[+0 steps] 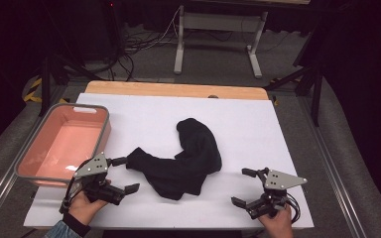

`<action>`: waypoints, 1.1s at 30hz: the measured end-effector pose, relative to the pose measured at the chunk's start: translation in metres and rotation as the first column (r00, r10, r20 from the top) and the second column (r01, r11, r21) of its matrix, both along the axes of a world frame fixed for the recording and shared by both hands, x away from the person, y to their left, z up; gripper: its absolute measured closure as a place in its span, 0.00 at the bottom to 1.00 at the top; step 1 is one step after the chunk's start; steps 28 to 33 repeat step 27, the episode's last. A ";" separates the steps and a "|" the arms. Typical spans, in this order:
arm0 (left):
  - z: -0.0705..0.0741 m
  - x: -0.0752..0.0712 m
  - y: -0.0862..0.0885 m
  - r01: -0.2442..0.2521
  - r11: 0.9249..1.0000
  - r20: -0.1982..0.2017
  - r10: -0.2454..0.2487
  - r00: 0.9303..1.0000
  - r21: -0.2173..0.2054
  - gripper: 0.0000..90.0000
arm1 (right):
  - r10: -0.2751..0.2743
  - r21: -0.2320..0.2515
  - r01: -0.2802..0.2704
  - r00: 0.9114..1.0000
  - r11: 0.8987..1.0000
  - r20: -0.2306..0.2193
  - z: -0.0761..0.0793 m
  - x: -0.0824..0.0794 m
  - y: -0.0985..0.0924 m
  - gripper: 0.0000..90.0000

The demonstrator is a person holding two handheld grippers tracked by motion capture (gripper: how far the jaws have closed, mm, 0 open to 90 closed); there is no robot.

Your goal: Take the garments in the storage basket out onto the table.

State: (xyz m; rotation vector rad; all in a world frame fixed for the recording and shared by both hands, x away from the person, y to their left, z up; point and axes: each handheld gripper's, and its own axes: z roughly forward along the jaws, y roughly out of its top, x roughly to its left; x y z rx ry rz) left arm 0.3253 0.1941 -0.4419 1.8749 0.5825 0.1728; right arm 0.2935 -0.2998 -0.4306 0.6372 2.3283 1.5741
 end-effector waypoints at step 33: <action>-0.027 -0.007 0.013 -0.144 0.990 0.003 0.144 0.990 -0.002 0.00 | -0.014 0.011 0.014 1.000 1.000 0.019 0.000 -0.001 -0.001 0.00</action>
